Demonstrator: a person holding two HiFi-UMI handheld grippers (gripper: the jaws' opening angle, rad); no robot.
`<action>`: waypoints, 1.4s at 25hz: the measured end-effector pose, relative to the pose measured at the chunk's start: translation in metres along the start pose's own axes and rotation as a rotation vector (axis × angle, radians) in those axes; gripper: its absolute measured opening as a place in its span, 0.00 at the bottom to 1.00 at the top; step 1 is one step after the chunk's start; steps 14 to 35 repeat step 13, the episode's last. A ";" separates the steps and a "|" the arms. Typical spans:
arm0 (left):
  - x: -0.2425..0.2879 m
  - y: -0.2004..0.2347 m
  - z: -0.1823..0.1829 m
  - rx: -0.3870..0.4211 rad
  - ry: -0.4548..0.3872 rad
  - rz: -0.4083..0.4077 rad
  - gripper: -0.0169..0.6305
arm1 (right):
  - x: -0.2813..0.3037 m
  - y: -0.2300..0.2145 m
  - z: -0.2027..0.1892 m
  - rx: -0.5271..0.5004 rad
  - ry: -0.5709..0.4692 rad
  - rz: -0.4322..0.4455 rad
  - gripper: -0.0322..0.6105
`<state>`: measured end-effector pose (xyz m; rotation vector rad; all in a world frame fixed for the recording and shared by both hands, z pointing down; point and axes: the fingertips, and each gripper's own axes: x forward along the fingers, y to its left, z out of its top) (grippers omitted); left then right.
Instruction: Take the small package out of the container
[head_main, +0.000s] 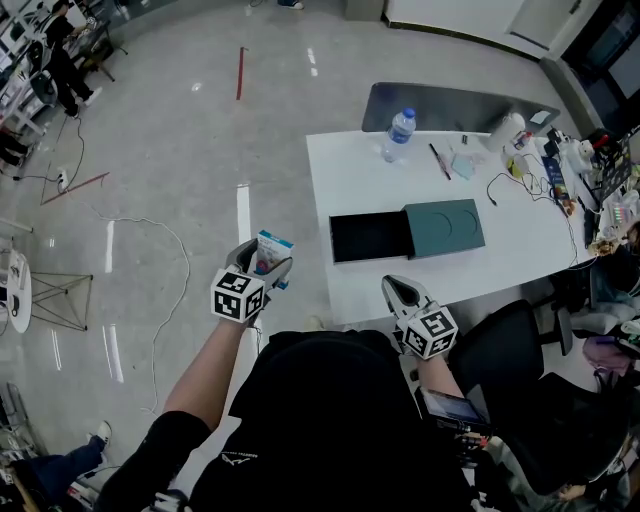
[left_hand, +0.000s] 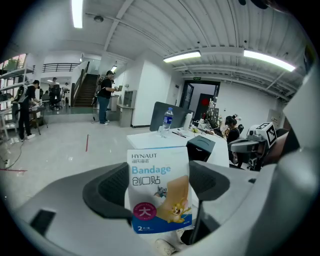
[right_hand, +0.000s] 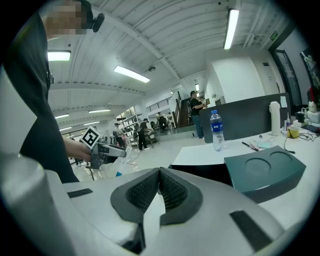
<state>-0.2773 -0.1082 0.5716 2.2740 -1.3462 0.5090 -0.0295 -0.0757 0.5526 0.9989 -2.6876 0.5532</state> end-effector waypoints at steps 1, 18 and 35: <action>0.001 -0.001 0.000 0.002 -0.001 -0.004 0.61 | -0.001 0.000 -0.001 0.001 -0.002 -0.003 0.09; 0.002 -0.010 -0.008 -0.004 -0.004 -0.028 0.61 | -0.007 0.000 -0.008 0.012 -0.017 -0.026 0.09; 0.002 -0.010 -0.008 -0.004 -0.004 -0.028 0.61 | -0.007 0.000 -0.008 0.012 -0.017 -0.026 0.09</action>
